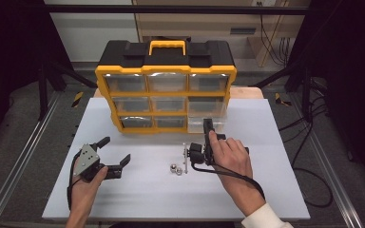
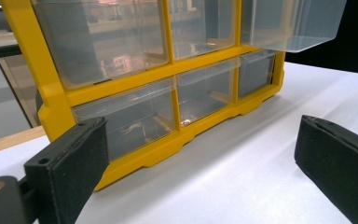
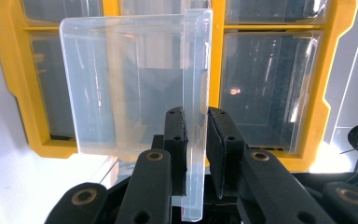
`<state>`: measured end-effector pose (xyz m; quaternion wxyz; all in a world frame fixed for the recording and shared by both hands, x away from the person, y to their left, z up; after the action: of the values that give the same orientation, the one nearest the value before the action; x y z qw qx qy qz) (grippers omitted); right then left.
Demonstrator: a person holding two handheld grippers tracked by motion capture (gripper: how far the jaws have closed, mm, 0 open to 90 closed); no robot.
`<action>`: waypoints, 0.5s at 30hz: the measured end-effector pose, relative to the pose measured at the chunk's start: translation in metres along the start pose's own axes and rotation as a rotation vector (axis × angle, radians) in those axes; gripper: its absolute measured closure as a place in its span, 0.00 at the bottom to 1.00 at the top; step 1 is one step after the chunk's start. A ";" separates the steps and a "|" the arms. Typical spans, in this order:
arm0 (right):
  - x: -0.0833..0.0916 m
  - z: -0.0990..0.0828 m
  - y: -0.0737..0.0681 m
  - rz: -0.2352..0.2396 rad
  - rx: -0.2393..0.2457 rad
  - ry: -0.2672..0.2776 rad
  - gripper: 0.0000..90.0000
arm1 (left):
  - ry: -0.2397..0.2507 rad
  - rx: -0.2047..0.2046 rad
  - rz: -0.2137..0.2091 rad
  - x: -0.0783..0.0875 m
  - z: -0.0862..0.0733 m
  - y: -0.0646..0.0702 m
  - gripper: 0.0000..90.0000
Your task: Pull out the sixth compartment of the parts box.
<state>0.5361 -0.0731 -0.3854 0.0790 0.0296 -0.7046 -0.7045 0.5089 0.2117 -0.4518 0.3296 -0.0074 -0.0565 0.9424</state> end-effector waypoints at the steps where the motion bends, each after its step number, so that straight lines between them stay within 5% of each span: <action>1: 0.001 0.000 -0.001 0.000 -0.006 -0.005 0.87 | 0.000 0.001 0.000 0.000 0.000 0.000 0.03; 12: 0.000 0.001 -0.004 -0.008 -0.016 0.008 0.84 | -0.007 -0.004 -0.010 -0.002 -0.001 0.003 0.03; 15: 0.000 0.002 -0.003 -0.007 -0.090 0.015 0.65 | -0.007 -0.005 -0.010 -0.001 -0.001 0.003 0.03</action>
<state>0.5355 -0.0715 -0.3886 0.0832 0.0340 -0.6715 -0.7355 0.5080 0.2083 -0.4532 0.3342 -0.0045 -0.0602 0.9406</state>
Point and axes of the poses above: each handheld gripper's, and its own axes: x roughly backward along the jaws, z roughly out of its top, y roughly to its right, the point moved 9 cm from there along -x, roughly forward along the jaws, and after that the axes turned 8 degrees about y, right-handed, at the moved point
